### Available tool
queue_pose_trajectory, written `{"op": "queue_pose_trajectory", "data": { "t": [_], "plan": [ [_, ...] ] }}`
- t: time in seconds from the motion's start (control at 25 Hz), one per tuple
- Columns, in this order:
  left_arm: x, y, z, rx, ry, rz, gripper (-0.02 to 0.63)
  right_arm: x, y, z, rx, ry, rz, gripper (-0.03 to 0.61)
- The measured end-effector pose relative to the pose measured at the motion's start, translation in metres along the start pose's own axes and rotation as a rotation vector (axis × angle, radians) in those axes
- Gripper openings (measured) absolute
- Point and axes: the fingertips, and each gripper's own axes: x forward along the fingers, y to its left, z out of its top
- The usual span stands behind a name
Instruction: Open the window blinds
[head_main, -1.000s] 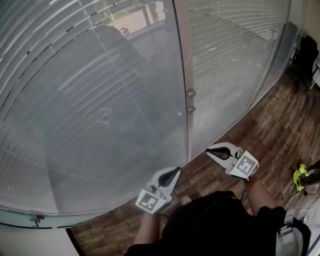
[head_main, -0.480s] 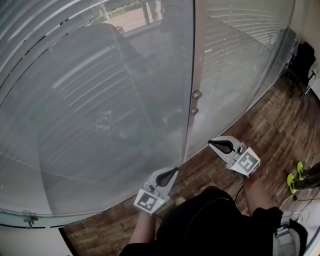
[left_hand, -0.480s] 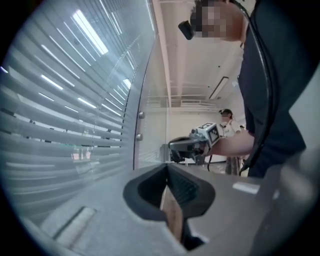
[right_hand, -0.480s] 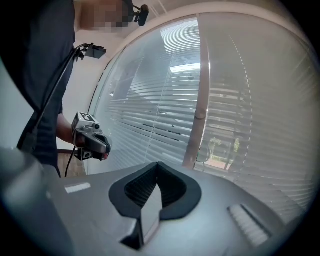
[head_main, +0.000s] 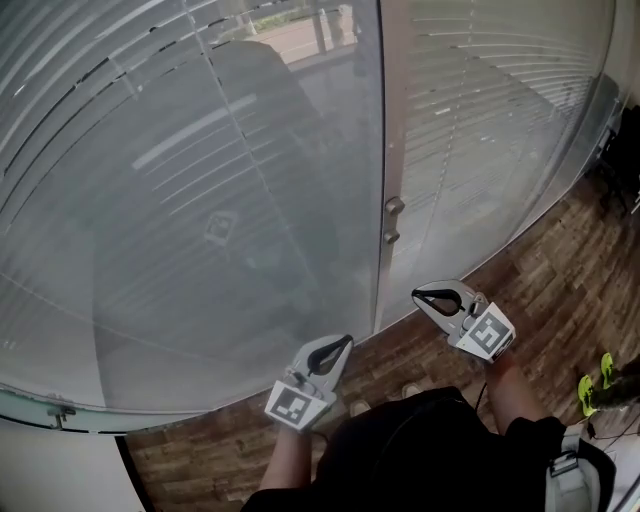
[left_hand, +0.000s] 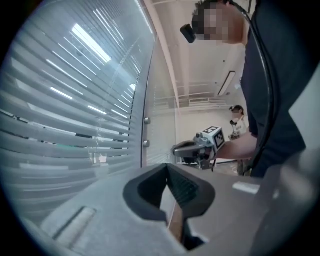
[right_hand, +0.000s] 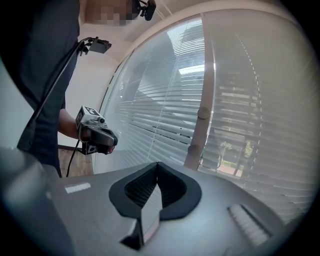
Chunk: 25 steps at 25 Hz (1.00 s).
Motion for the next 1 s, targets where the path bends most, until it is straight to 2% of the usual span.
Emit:
{"op": "queue_pose_trajectory", "data": {
  "t": [0.28,0.52,0.76,0.84,0.96,1.0],
  "plan": [
    [0.012,-0.007,0.002,-0.003,0.002,0.053,0.005,0.002,-0.017,-0.003,-0.028,0.001,0.026,0.006],
    [0.015,-0.009,0.008,0.004,-0.013,0.083,0.005,0.004,-0.026,-0.014,-0.031,0.051,0.028,0.006],
    [0.012,-0.011,0.006,-0.012,0.0,0.103,0.005,0.004,-0.043,0.008,-0.013,0.009,-0.008,0.007],
    [0.01,-0.013,0.006,-0.013,-0.001,0.106,0.005,0.007,-0.052,0.019,-0.047,0.009,-0.035,0.008],
    [0.01,-0.016,0.004,-0.012,-0.002,0.104,0.005,0.013,-0.065,0.041,-0.151,0.034,-0.069,0.009],
    [0.01,-0.017,0.003,-0.012,0.0,0.105,0.005,0.016,-0.069,0.047,-0.183,0.045,-0.08,0.032]
  ]
}}
